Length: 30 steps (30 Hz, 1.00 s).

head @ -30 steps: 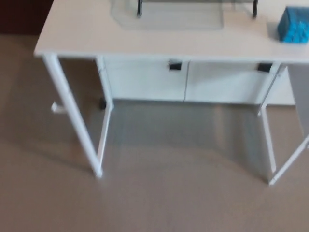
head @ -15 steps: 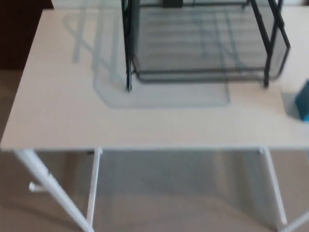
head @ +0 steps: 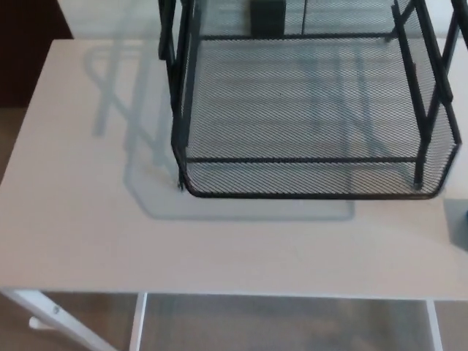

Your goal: The robot walks towards a desk on which a file tray is kept in the middle and a cube is kept to its right. The robot lifts the cube using its right hand and places it on the file tray.

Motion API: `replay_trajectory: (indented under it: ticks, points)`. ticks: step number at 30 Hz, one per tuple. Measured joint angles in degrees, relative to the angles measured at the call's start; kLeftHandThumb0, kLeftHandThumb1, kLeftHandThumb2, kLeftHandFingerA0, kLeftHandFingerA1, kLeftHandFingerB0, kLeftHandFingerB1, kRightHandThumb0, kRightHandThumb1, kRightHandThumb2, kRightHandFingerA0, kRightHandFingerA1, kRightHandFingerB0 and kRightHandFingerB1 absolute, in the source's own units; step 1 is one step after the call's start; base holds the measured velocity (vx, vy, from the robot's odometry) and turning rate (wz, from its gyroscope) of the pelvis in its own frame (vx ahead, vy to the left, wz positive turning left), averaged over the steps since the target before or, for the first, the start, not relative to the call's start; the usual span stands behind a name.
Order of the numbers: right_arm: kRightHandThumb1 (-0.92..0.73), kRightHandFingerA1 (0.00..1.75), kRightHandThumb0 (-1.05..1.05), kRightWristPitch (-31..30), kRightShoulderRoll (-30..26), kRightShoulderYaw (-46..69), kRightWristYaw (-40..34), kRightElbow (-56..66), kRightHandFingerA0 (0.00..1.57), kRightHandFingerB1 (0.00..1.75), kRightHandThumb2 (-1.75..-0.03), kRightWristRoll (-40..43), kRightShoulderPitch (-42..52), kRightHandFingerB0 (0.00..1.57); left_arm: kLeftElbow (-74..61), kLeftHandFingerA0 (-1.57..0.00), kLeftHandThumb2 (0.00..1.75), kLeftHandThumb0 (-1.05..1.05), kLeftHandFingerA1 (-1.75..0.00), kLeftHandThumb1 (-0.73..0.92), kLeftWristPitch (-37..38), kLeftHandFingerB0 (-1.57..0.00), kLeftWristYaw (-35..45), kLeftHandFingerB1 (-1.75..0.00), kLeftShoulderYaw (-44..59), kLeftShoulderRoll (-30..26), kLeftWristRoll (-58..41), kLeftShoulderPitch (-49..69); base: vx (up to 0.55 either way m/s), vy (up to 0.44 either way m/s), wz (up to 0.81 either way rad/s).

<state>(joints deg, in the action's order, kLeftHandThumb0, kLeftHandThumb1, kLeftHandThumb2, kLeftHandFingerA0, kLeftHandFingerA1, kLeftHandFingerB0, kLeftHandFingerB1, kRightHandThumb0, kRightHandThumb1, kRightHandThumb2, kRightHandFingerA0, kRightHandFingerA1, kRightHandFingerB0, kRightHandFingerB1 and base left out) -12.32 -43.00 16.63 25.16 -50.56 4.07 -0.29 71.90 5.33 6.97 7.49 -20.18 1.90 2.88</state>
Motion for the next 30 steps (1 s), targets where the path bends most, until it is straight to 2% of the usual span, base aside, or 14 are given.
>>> replay_trajectory:
  ticks: [1, 5, 7, 8, 10, 11, 17, 18, 21, 23, 24, 27, 28, 30]
  points:
    - [-0.53, 0.47, -0.56, -0.15, -0.13, 0.26, -0.16, -0.75, 0.28, 0.40, -0.77, 0.07, -0.20, 0.21, -0.40, -0.21, 0.64, -0.60, -0.45, 0.80, 0.02, -0.20, 0.08, -0.34, 0.00, 0.18, -0.03, -0.26, 0.15, 0.313, -0.20]
    - [-0.56, 0.51, -0.58, 0.03, -0.15, -0.10, -1.06, -1.60, 0.37, 0.40, -0.82, -0.30, -0.39, 0.18, -1.82, -0.19, 0.64, -0.59, -0.45, 0.80, 0.02, -0.20, 0.22, -0.35, 0.58, -0.65, -0.24, 0.10, 0.09, 0.262, -0.03]
    - [-0.67, 0.38, -0.51, 0.13, -0.16, -0.38, -1.36, -0.60, 0.33, 0.29, -0.61, -0.62, 0.53, 0.25, -1.88, -0.17, 0.63, -0.59, -0.47, 0.79, 0.02, -0.18, 0.43, -0.36, 0.81, -0.62, -0.35, 0.43, -0.09, 0.081, -0.05]
    - [-0.56, 0.49, -0.60, 0.12, -0.16, -0.36, -1.43, -0.08, 0.34, 0.40, -0.83, -0.67, 0.86, 0.19, -1.88, -0.17, 0.63, -0.59, -0.47, 0.79, 0.01, -0.19, 0.49, -0.36, 1.06, -0.60, -0.45, 0.45, -0.11, 0.044, -0.01]
    - [-0.66, 0.42, -0.55, 0.15, -0.30, -0.92, -1.66, -0.13, 0.48, 0.29, -0.60, -1.11, 0.86, 0.25, -1.86, -0.20, 0.64, -0.61, -0.46, 0.80, 0.00, -0.19, 0.51, -0.35, 1.53, -0.52, -0.60, 0.54, -0.14, -0.012, 0.01]
    - [-0.56, 0.52, -0.59, 0.16, -0.39, -1.17, -1.78, -0.22, 0.41, 0.40, -0.83, -1.34, 0.75, 0.17, -1.82, -0.21, 0.63, -0.60, -0.46, 0.80, 0.00, -0.20, 0.50, -0.35, 1.56, -0.50, -0.61, 0.43, -0.16, -0.056, 0.01]
    - [-0.66, 0.41, -0.54, 0.13, -1.16, -2.79, -2.77, -1.43, 0.48, 0.29, -0.60, -2.40, 0.45, 0.25, -1.67, -0.18, 0.64, -0.59, -0.46, 0.79, -0.01, -0.18, 0.55, -0.35, 1.53, 0.00, -0.58, 0.48, -0.26, -0.109, -0.15]
    - [-0.57, 0.54, -0.63, 0.12, -2.06, -2.92, -3.12, -1.33, 0.53, 0.42, -0.85, -2.64, 0.43, 0.21, -1.72, -0.18, 0.64, -0.59, -0.46, 0.80, -0.03, -0.16, 0.61, -0.35, 1.54, 0.13, -0.60, 0.69, -0.16, -0.064, 0.00]
    - [-0.55, 0.49, -0.60, -0.31, -2.77, -3.10, -3.06, -1.49, 0.33, 0.40, -0.82, -2.90, -0.06, 0.17, -2.06, -0.15, 0.63, -0.60, -0.47, 0.80, -0.03, -0.17, 0.64, -0.36, 1.66, 0.21, -0.67, 0.71, -0.12, -0.022, -0.10]
    - [-0.63, 0.43, -0.59, -0.61, -2.78, -2.94, -2.89, -2.30, 0.53, 0.29, -0.60, -2.83, -0.82, 0.24, -2.09, -0.18, 0.64, -0.61, -0.47, 0.80, -0.01, -0.18, 0.67, -0.36, 1.93, 0.24, -0.75, 0.52, -0.11, 0.039, -0.02]
    - [-0.57, 0.56, -0.68, -0.49, -2.77, -3.02, -2.97, -3.08, 0.53, 0.41, -0.85, -2.92, -1.19, 0.19, -2.06, -0.22, 0.63, -0.61, -0.48, 0.81, -0.01, -0.20, 0.66, -0.36, 1.99, 0.24, -0.76, 0.42, -0.12, 0.064, 0.01]
    - [-0.70, 0.45, -0.58, -0.13, -2.78, -3.88, -3.20, -4.02, 0.62, 0.29, -0.61, -3.42, -1.84, 0.21, -1.89, -0.20, 0.64, -0.60, -0.46, 0.80, -0.02, -0.20, 0.56, -0.35, 1.86, 0.26, -0.68, 0.49, -0.05, 0.155, -0.06]
    - [-0.59, 0.56, -0.67, 0.06, -2.93, -4.13, -3.12, -2.91, 0.57, 0.41, -0.87, -3.59, -1.58, 0.16, -1.81, -0.21, 0.64, -0.59, -0.46, 0.81, -0.02, -0.20, 0.53, -0.35, 1.88, 0.26, -0.69, 0.47, -0.04, 0.241, -0.10]
    - [-0.69, 0.44, -0.58, 0.27, -3.40, -4.61, -2.99, -2.38, 0.63, 0.29, -0.61, -3.75, -1.86, 0.21, -1.75, -0.19, 0.64, -0.60, -0.46, 0.80, -0.04, -0.19, 0.61, -0.36, 1.90, 0.70, -0.70, 0.46, -0.05, 0.273, 0.17]
